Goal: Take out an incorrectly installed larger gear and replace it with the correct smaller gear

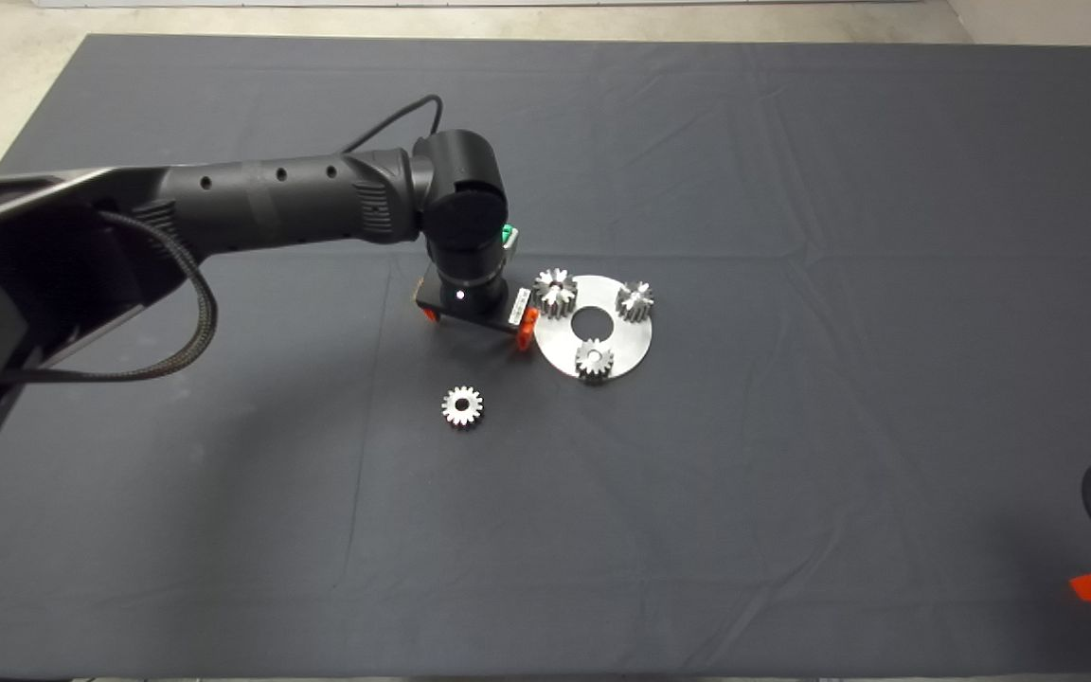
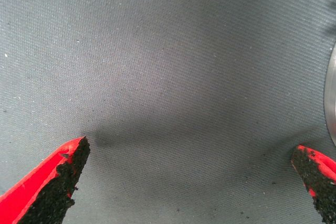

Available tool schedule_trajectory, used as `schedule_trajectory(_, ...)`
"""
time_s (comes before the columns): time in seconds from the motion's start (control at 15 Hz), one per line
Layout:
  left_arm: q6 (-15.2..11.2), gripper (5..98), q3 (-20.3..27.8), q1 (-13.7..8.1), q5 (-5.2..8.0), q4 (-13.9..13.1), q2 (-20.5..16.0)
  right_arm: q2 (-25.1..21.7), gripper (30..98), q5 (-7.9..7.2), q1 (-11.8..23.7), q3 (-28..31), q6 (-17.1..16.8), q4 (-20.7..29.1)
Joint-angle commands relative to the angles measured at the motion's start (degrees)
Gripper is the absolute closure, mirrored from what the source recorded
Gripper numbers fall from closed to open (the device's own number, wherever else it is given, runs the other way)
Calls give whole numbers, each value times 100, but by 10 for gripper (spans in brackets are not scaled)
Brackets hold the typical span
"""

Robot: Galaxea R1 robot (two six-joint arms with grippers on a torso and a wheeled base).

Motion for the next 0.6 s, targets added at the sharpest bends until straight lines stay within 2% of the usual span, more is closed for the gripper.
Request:
schedule_trajectory(0.0, -110, 61, -84, -226, 713, 319, 411, 215, 546, -367, 52, 31, 196, 182)
schedule_trajectory(0.07, -232, 61, -76, -310, 704, 240, 420, 227, 546, -367, 52, 31, 270, 182)
schedule_trajectory(0.2, -370, 61, -84, -583, 704, -105, 517, 297, 546, -367, 52, 31, 297, 182)
schedule_trajectory(0.4, -399, 61, -248, -1005, 704, -495, 628, 420, 546, -367, 52, 31, 332, 182)
schedule_trajectory(0.53, -391, 61, -365, -1005, 696, -507, 648, 508, 546, -367, 52, 31, 420, 182)
